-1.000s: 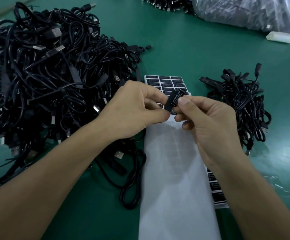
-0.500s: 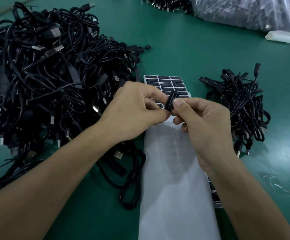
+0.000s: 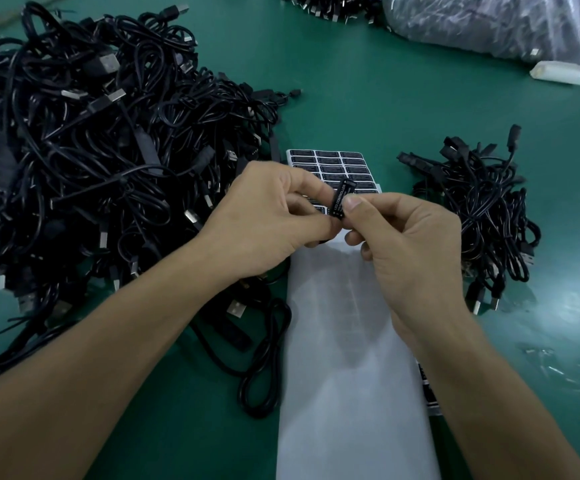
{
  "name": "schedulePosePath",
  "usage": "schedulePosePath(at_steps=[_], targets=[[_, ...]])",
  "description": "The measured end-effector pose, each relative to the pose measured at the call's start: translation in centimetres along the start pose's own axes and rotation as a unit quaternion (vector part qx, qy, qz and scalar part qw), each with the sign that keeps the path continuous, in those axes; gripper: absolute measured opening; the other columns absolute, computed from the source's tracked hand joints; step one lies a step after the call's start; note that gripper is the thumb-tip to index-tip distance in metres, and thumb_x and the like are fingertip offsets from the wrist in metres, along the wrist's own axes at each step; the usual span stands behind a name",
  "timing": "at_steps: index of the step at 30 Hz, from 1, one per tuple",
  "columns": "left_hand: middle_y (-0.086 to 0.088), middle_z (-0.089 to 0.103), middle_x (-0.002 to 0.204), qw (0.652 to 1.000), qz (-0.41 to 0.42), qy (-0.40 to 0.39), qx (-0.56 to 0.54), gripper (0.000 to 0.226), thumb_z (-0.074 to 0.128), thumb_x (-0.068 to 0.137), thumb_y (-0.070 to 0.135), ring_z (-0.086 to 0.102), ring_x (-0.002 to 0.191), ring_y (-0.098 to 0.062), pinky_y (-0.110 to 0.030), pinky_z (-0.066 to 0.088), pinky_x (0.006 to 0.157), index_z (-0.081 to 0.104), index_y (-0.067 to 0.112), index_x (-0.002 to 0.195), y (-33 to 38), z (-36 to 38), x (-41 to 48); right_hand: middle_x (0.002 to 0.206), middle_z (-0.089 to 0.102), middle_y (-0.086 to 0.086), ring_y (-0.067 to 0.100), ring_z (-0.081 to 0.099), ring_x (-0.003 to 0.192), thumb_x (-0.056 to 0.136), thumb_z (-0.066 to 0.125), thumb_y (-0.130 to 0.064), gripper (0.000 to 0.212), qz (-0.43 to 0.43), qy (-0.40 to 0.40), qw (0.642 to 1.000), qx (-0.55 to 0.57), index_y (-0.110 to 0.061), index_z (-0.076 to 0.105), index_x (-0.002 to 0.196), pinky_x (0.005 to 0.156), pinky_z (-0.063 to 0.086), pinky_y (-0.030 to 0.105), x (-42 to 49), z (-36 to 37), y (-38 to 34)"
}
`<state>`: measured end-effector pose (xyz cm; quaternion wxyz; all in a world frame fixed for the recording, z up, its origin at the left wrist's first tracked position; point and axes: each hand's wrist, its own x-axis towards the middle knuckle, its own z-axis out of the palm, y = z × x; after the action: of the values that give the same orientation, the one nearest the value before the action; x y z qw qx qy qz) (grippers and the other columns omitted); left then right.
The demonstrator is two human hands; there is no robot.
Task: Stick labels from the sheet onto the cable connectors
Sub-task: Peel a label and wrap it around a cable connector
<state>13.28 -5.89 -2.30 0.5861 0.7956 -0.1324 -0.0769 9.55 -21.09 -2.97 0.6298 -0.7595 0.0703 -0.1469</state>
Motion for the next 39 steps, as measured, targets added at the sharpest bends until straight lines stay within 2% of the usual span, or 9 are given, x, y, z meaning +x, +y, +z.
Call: schedulePosePath(at_steps=[3,8,14,19,23,28,34,37,39], targets=[[-0.006,0.074,0.066,1.0,-0.004,-0.003,-0.007,0.016,0.08,0.08,0.009,0.064,0.061,-0.013,-0.047,0.058,0.078,0.076,0.023,0.088,0.14,0.02,-0.08,0.055,0.066,-0.005,0.0,0.055,0.05,0.089,0.074,-0.019,0.016,-0.007,0.006,1.0,-0.005,-0.021,0.074,0.074,0.053,0.043,0.013,-0.09,0.06,0.0],[-0.006,0.075,0.067,1.0,-0.006,-0.005,-0.011,0.015,0.08,0.081,0.01,0.065,0.062,-0.012,-0.047,0.058,0.083,0.076,0.02,0.092,0.14,0.0,-0.16,0.055,0.066,-0.005,0.0,0.056,0.051,0.088,0.074,-0.019,0.016,-0.005,0.012,1.0,-0.001,-0.022,0.075,0.073,0.053,0.044,0.013,-0.2,0.18,-0.04],[-0.003,0.074,0.066,1.0,-0.007,0.002,-0.011,0.016,0.08,0.081,0.009,0.066,0.06,-0.007,-0.043,0.059,0.082,0.076,0.02,0.092,0.09,0.1,-0.19,0.062,0.07,-0.003,0.002,0.06,0.055,0.088,0.074,-0.016,0.012,0.022,0.012,0.999,0.035,-0.016,0.075,0.076,0.054,0.045,0.013,-0.24,0.37,-0.06],[-0.003,0.075,0.066,1.0,-0.008,0.002,-0.012,0.016,0.08,0.081,0.011,0.066,0.062,-0.012,-0.047,0.057,0.083,0.075,0.019,0.093,0.1,0.11,-0.14,0.059,0.068,-0.006,0.002,0.059,0.054,0.089,0.074,-0.016,0.015,-0.009,0.009,1.0,0.014,-0.021,0.075,0.075,0.055,0.046,0.014,-0.27,0.37,-0.04],[-0.003,0.075,0.066,1.0,0.002,0.0,-0.016,0.014,0.081,0.081,0.012,0.066,0.061,-0.008,-0.043,0.058,0.08,0.074,0.023,0.087,0.01,0.07,-0.14,0.06,0.07,-0.009,0.001,0.061,0.056,0.089,0.074,-0.017,0.019,-0.046,0.013,0.999,-0.015,-0.027,0.074,0.073,0.055,0.047,0.014,-0.32,0.46,0.0],[-0.003,0.074,0.065,1.0,0.011,-0.005,-0.023,0.015,0.08,0.082,0.011,0.065,0.059,-0.008,-0.032,0.054,0.072,0.074,0.024,0.084,-0.14,-0.04,0.01,0.061,0.07,-0.008,0.002,0.06,0.057,0.089,0.073,-0.016,0.019,-0.056,0.016,0.998,-0.014,-0.028,0.074,0.074,0.056,0.048,0.016,-0.27,0.51,0.04],[-0.004,0.074,0.066,1.0,0.013,-0.003,-0.02,0.017,0.08,0.081,0.011,0.064,0.061,-0.012,-0.035,0.054,0.072,0.075,0.027,0.081,-0.07,-0.03,0.04,0.06,0.067,-0.006,0.002,0.057,0.055,0.091,0.072,-0.016,0.017,-0.028,-0.001,1.0,0.013,-0.025,0.075,0.076,0.056,0.047,0.017,-0.09,0.43,0.09],[-0.003,0.074,0.065,1.0,0.016,-0.004,-0.016,0.019,0.079,0.081,0.01,0.065,0.058,-0.007,-0.025,0.053,0.068,0.074,0.028,0.081,-0.07,-0.02,0.02,0.063,0.07,-0.002,0.003,0.057,0.056,0.09,0.073,-0.016,0.017,-0.033,-0.003,0.999,0.009,-0.026,0.076,0.076,0.057,0.048,0.018,-0.09,0.38,0.14],[-0.003,0.074,0.065,1.0,0.013,-0.003,-0.015,0.018,0.08,0.081,0.011,0.065,0.059,-0.008,-0.027,0.053,0.068,0.074,0.027,0.081,-0.09,0.06,0.03,0.063,0.07,-0.001,0.004,0.058,0.056,0.09,0.073,-0.017,0.018,-0.037,0.0,0.999,-0.002,-0.026,0.075,0.075,0.058,0.05,0.021,-0.07,0.35,0.25]])
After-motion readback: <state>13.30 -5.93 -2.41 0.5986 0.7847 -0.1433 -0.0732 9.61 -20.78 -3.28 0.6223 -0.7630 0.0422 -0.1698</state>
